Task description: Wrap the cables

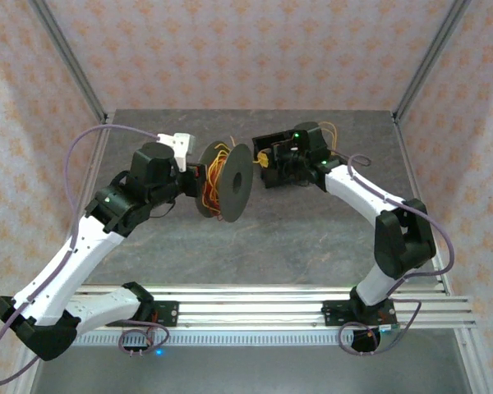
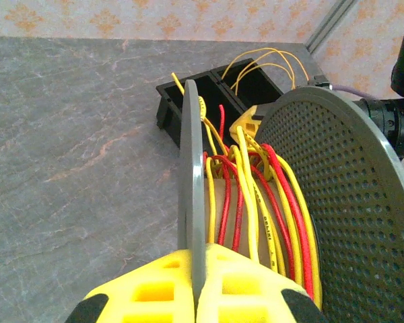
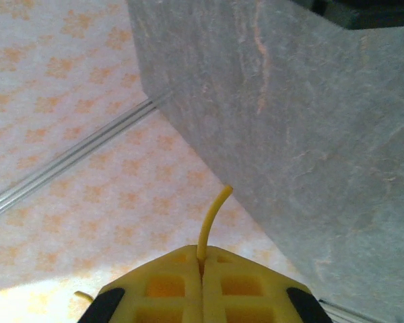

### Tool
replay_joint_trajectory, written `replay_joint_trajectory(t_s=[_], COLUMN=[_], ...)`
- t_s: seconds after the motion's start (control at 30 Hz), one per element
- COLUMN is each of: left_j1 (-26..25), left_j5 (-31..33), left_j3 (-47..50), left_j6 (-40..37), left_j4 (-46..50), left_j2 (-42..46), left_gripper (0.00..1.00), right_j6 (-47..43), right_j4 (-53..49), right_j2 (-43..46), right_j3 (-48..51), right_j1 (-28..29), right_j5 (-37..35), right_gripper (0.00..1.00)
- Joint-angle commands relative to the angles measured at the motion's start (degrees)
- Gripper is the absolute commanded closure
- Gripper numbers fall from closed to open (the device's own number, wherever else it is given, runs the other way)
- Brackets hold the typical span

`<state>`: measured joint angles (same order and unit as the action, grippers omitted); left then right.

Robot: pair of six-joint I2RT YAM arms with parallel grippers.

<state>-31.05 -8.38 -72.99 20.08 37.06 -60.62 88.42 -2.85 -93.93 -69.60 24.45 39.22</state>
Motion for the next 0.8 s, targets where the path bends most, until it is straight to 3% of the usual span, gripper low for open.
replay_joint_trajectory(t_s=[0.0,0.13,0.37,0.53,0.77], left_j1=[0.55,1.06,1.60,1.62,1.83], left_j5=[-0.07,2.44,5.66,7.66,10.42], left_j3=[-0.39,1.85,8.24,9.99,11.25], left_j6=[3.44,5.67,10.30,10.95,10.27], left_j4=[-12.14,-15.86,-27.66,-30.47,-30.56], left_j2=[2.35,2.68,4.45,4.28,4.10], left_gripper=[1.00,1.00,1.00,1.00,1.00], right_j6=[3.44,4.93,18.70,19.58,17.33], right_j4=[2.15,3.59,17.57,18.27,16.54], right_j2=[0.41,0.41,0.43,0.16,1.79], right_j3=[-0.55,1.04,10.90,11.16,11.92], right_j1=[0.40,2.83,6.87,7.77,7.95], right_j5=[-1.12,-1.35,-4.48,-4.68,-4.51], right_gripper=[1.00,1.00,1.00,1.00,0.82])
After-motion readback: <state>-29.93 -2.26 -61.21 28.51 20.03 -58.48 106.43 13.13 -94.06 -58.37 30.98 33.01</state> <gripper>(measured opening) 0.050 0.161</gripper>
